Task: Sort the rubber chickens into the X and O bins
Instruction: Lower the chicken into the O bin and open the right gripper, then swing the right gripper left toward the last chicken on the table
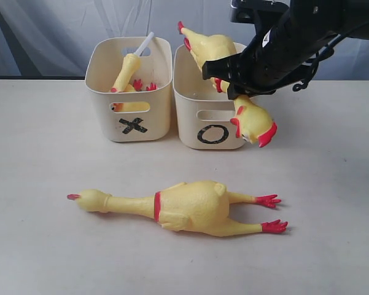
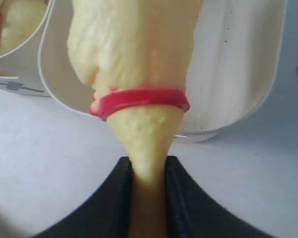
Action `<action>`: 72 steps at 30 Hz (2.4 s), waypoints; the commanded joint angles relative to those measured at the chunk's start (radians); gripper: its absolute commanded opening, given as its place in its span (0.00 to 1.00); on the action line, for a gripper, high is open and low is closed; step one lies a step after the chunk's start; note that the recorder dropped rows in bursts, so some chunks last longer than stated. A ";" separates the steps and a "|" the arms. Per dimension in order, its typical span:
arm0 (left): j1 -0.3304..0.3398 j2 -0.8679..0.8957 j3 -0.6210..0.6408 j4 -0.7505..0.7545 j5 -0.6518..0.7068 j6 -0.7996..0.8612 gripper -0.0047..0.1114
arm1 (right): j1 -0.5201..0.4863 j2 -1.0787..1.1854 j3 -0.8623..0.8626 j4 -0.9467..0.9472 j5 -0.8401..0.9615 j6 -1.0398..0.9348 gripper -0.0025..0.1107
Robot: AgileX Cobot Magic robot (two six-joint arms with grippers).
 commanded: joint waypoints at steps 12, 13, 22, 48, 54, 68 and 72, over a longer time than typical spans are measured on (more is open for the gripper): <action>-0.001 -0.005 -0.006 0.001 -0.008 -0.004 0.04 | -0.006 0.000 -0.009 -0.002 -0.027 0.000 0.01; -0.001 -0.005 -0.006 0.001 -0.008 -0.004 0.04 | -0.006 0.000 -0.009 -0.002 -0.027 0.000 0.01; -0.001 -0.005 -0.006 0.001 -0.008 -0.004 0.04 | -0.006 0.000 -0.009 -0.002 -0.029 0.000 0.11; -0.001 -0.005 -0.006 0.003 -0.008 -0.004 0.04 | -0.006 -0.038 -0.009 0.004 -0.081 0.003 0.52; -0.001 -0.005 -0.006 0.003 -0.006 -0.004 0.04 | -0.006 -0.074 -0.009 -0.003 -0.083 0.003 0.51; -0.001 -0.005 -0.006 0.005 -0.006 -0.004 0.04 | -0.005 -0.264 -0.009 0.071 -0.048 -0.243 0.51; -0.001 -0.005 -0.006 0.005 -0.006 -0.004 0.04 | 0.023 -0.288 -0.009 0.254 0.072 -0.609 0.51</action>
